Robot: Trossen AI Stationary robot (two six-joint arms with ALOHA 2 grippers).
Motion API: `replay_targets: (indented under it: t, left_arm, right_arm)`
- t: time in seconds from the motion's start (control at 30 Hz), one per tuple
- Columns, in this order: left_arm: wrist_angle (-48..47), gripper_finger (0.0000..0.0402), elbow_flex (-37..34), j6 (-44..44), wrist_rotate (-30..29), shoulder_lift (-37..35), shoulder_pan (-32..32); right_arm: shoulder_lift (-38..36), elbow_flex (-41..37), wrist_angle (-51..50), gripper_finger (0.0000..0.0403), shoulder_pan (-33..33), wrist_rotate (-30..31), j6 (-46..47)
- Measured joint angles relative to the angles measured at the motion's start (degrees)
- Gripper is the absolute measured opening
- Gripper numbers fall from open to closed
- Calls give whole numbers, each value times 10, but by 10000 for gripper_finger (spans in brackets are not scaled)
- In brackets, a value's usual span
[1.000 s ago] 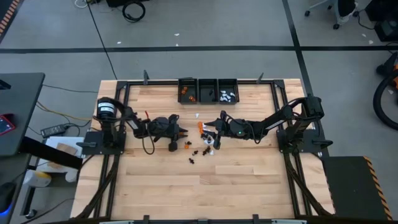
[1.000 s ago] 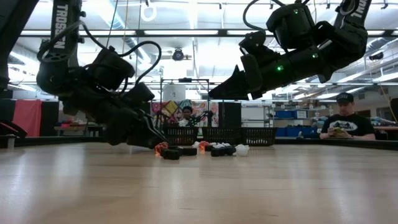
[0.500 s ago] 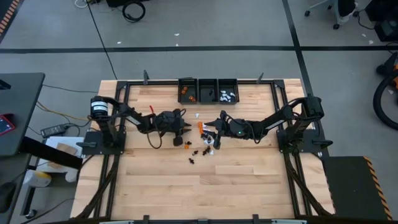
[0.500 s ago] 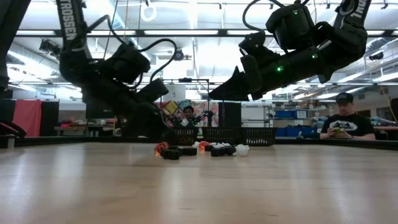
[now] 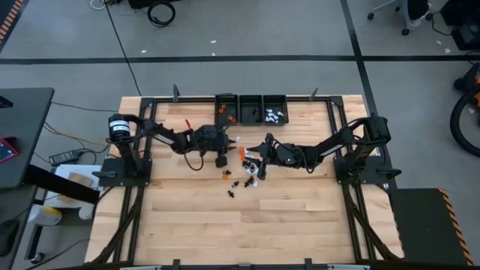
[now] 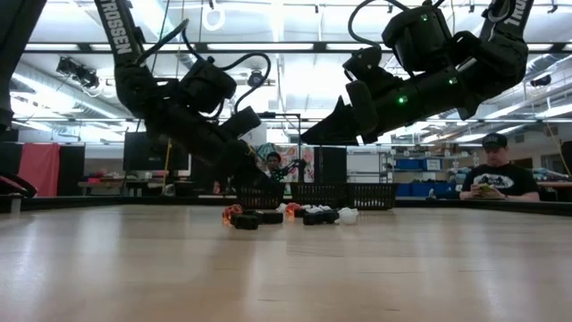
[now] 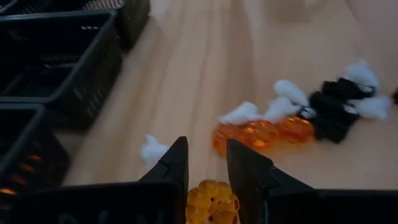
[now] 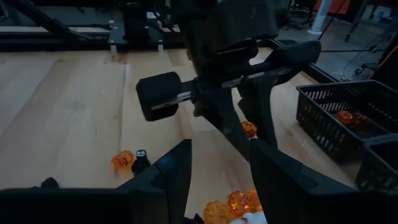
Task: Sort game pieces by color
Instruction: Put the orange game piece into the left black basket
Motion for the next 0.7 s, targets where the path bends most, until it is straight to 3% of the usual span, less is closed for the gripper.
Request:
replay_targets:
  t: [0.37, 0.7]
  left_arm:
    - [-28, 75, 67, 15, 0, 0, 48]
    - [-52, 75, 114, -42, 0, 0, 109]
  right_arm:
    - [0, 0, -27, 164, 0, 14, -7]
    - [0, 0, -28, 164, 0, 11, -8]
